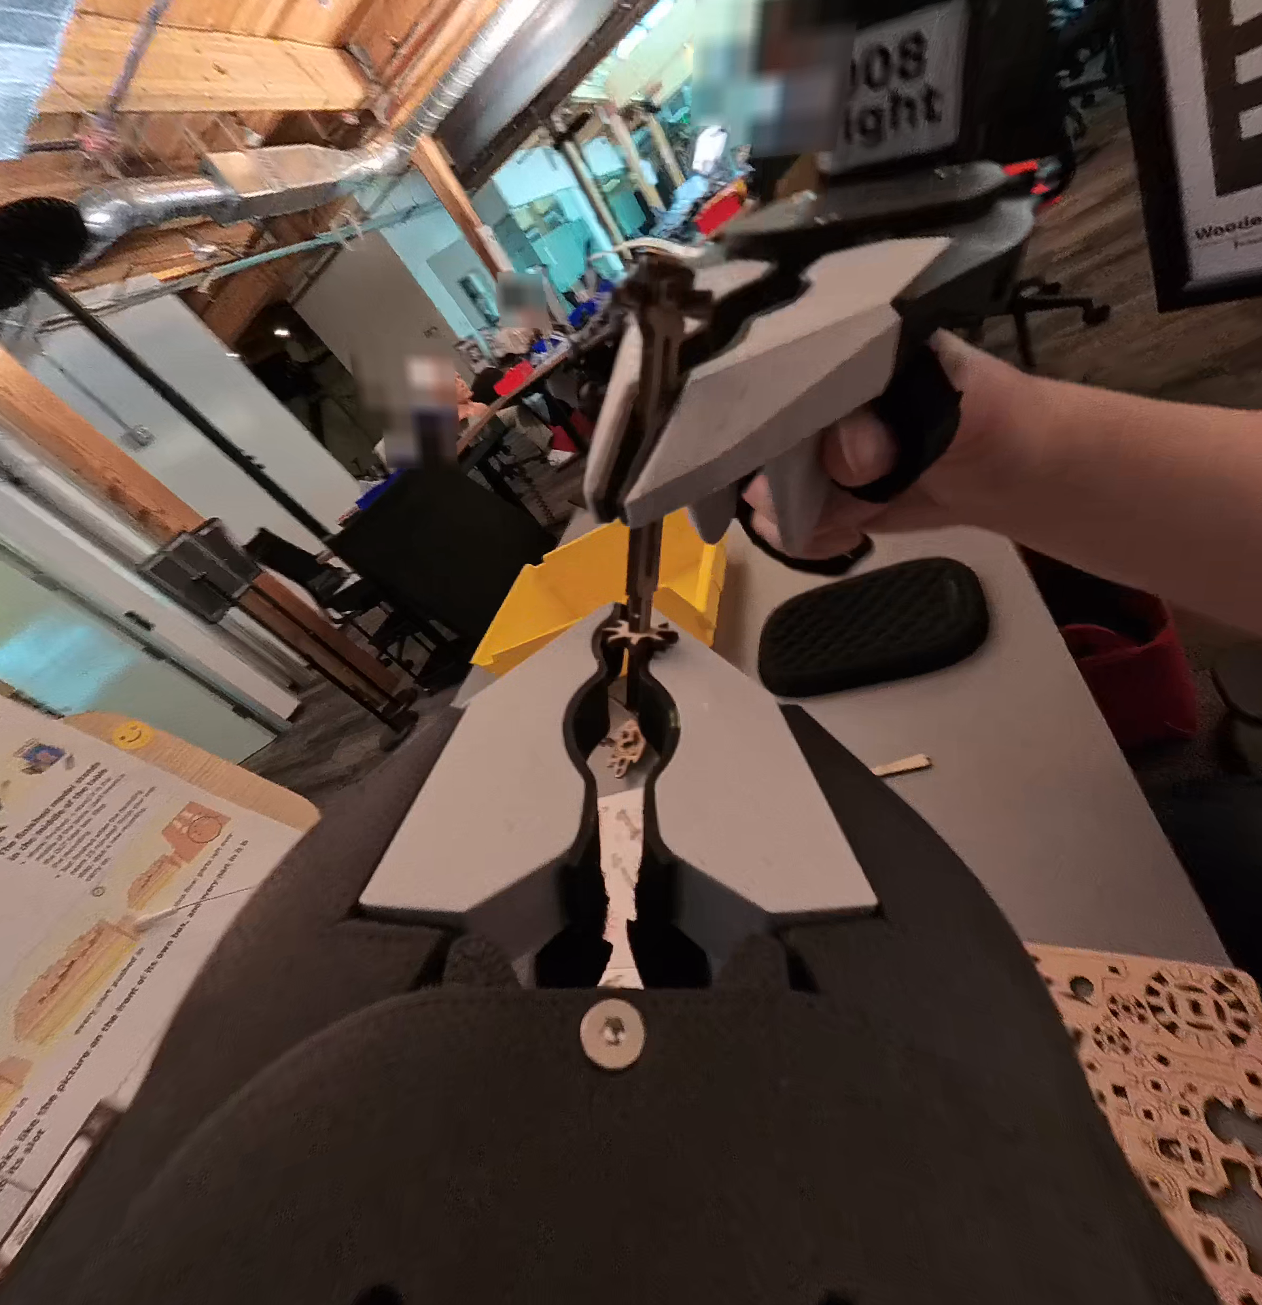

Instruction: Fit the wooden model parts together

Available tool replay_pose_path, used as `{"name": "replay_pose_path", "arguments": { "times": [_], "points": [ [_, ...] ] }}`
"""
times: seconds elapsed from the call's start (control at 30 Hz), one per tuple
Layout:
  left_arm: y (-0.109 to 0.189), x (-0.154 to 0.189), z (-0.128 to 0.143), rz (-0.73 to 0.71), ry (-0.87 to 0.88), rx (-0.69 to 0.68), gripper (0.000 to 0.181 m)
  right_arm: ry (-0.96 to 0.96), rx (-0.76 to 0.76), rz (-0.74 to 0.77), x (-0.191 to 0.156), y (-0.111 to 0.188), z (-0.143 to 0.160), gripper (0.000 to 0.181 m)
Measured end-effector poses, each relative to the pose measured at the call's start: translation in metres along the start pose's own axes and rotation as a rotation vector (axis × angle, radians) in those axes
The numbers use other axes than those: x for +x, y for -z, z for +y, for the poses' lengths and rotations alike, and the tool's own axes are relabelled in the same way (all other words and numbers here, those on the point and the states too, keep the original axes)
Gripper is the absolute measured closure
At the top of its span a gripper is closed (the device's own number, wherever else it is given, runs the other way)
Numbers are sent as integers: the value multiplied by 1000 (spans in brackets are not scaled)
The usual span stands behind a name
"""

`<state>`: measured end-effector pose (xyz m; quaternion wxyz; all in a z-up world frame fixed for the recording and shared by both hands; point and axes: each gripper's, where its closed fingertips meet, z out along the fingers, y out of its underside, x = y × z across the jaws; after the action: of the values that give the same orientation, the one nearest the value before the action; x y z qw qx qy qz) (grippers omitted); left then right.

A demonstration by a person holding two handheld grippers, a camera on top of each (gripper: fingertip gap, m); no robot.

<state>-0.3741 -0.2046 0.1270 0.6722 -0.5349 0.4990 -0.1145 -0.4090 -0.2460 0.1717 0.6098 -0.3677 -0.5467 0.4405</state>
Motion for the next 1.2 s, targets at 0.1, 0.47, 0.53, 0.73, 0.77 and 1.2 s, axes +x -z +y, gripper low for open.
{"name": "replay_pose_path", "arguments": {
  "times": [0.1,0.47,0.53,0.73,0.77,1.2],
  "points": [
    [1,15,1,135,40,-6,181,60,-106,-74,-7,0,4,180],
    [5,24,-1,244,107,-4,181,72,-239,-175,-14,-6,6,180],
    [4,24,2,235,102,-24,181,65,-253,-168,-13,-9,11,180],
    [2,24,6,250,138,-35,181,57,-293,-140,-10,-10,17,181],
    [1,24,8,247,128,-53,181,43,-304,-140,-9,-9,19,180],
    [-2,29,24,273,124,-151,181,-43,-376,-158,-8,-7,35,180]
  ]
}}
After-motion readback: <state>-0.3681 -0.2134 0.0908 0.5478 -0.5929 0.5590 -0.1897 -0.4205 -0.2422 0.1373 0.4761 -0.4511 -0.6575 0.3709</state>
